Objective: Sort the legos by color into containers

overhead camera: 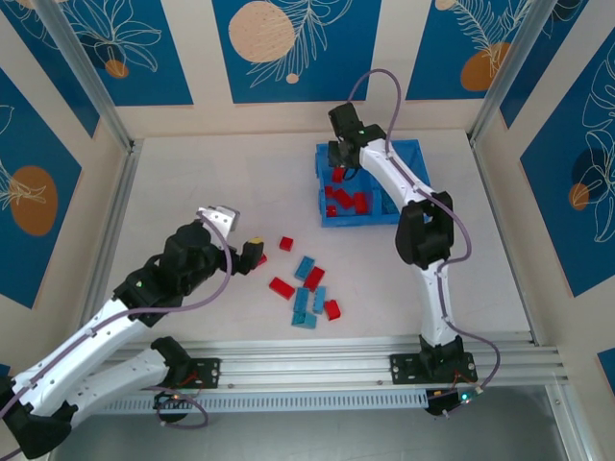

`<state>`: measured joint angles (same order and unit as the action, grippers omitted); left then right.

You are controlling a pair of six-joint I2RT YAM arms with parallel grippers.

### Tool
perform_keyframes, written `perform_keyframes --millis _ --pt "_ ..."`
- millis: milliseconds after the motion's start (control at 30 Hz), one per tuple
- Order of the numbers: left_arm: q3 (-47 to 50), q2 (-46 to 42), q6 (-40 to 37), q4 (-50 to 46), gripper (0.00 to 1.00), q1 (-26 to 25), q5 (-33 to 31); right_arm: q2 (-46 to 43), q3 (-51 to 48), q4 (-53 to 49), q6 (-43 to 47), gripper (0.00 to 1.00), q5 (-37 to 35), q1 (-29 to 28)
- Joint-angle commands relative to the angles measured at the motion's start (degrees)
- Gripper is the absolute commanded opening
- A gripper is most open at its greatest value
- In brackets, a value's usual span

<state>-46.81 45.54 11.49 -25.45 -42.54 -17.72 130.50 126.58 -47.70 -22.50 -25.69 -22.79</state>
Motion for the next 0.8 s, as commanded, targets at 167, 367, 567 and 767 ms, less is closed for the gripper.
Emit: perform_keyframes --millis 167,367,567,767 --pt "-2.2 8.1 8.2 -5.2 1.0 0.8 -2.1 -3.0 8.0 -9.1 1.0 0.48 2.9 -0.2" --pt "-8.7 19.5 7.2 -2.6 0.97 3.5 5.9 -17.8 -3.4 -9.7 0.3 0.48 11.8 -0.5" --pt "-16.8 35.3 7.9 -1.1 0.83 5.6 11.9 -41.6 -27.1 -6.3 -2.2 0.53 25.0 -1.1" --pt "-25.1 50.8 6.8 -2.8 0.75 5.7 13.7 -64.9 -48.9 -4.6 -8.7 0.61 23.1 -1.4"
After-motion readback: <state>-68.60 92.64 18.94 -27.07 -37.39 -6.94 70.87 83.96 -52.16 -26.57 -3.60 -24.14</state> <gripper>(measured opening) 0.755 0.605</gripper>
